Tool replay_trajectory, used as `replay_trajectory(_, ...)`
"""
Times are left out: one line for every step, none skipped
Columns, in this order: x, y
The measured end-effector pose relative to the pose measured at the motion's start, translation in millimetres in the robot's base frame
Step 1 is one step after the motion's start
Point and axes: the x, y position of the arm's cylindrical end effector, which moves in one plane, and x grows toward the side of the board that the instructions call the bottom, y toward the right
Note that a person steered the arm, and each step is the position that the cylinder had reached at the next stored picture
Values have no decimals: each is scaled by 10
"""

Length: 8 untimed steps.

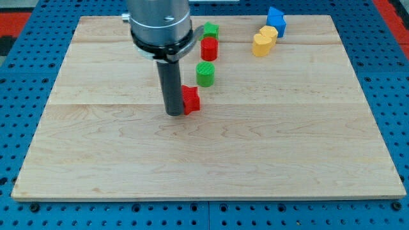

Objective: Push the blue triangle top of the green star

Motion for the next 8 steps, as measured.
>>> replay_trajectory(0, 235)
replay_trajectory(102, 401)
replay_trajectory(473, 680)
replay_trajectory(253, 1463)
replay_trajectory(-373, 1803)
replay_trajectory(-1025, 2315)
replay_trajectory(-1770, 2645)
replay_trajectory(-2501, 2778)
